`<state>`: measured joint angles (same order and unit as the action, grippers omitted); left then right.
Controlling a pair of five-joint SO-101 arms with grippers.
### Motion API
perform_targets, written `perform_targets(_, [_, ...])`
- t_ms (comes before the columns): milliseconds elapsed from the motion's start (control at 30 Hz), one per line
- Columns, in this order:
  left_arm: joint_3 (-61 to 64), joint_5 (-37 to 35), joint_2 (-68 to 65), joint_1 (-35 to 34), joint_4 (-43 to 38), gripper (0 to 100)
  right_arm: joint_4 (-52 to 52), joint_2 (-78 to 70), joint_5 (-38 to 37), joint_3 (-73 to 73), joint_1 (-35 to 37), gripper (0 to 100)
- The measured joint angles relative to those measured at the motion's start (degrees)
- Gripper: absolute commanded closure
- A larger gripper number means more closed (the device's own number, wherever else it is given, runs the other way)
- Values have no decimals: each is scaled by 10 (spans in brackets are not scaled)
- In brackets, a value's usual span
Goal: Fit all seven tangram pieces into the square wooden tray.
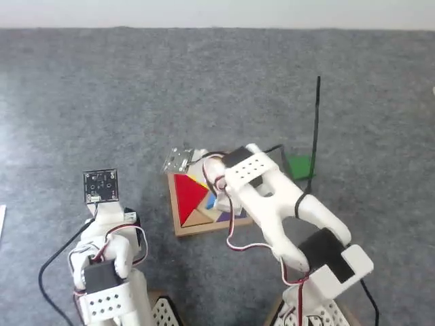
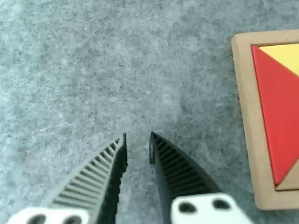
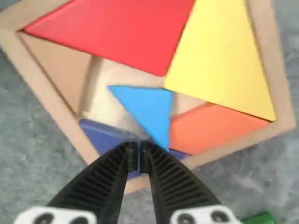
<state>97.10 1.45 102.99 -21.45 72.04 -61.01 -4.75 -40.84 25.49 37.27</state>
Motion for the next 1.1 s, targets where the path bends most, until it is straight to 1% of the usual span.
perform_targets(333, [0, 0, 0, 0, 0, 920, 1, -6, 0, -41, -13, 962])
perform_targets(633, [0, 0, 0, 0, 0, 920, 47, -6, 0, -46, -43, 962])
perform_targets(1100, [0, 0, 0, 0, 0, 920, 51, -24, 0, -40, -41, 962])
